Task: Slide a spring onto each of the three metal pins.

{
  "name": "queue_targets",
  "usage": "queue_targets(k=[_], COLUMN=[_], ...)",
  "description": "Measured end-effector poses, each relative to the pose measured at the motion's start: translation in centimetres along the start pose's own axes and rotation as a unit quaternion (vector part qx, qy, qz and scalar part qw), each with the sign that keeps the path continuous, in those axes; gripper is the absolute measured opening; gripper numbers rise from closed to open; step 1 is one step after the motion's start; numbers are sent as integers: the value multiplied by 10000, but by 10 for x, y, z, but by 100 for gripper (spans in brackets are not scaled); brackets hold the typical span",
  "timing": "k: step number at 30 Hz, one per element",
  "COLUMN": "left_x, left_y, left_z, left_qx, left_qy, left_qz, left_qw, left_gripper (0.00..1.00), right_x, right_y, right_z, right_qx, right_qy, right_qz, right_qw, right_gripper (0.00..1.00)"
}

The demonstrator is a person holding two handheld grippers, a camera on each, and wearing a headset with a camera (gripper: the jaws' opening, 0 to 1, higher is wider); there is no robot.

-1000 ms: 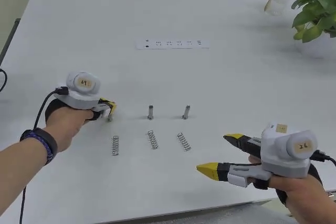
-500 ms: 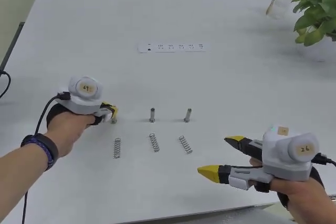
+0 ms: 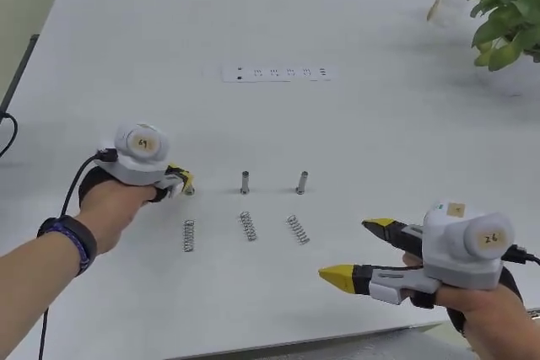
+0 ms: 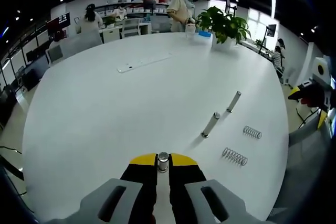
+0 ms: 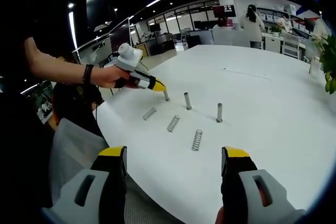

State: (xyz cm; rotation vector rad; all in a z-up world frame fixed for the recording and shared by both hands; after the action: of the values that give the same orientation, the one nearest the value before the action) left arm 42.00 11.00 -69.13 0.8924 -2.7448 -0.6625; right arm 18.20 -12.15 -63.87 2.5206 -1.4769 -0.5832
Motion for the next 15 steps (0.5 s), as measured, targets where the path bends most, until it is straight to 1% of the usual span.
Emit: queue_targets(k=[5,15], left_x=[2,3], left_y=[0,3], left_z=[0,2], left_qx=[-2,0], left_qy=[-81,-83], left_qz=[25,23], left_qw=[10000,10000], left_gripper=[0,0], right_x=[0,-1], right_y=[1,0], right_z=[0,1], right_qx=[1,2], right_qy=[-3,-15], right_qz=[8,2], right_qw=[10000,10000], right_gripper=[72,72])
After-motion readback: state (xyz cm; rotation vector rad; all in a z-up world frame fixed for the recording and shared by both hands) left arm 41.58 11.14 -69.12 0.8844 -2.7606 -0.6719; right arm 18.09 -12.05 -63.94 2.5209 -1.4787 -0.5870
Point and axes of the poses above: the centre of the closed fingertips' face, and the gripper's own axes: y roughly backward along the fingers, x roughly to its right, z roughly out of its underside, the point moved 7 cm from there along y, roughly backward along the fingers, and after that the axes turned 15 degrees about x, right-handed, at the moved point
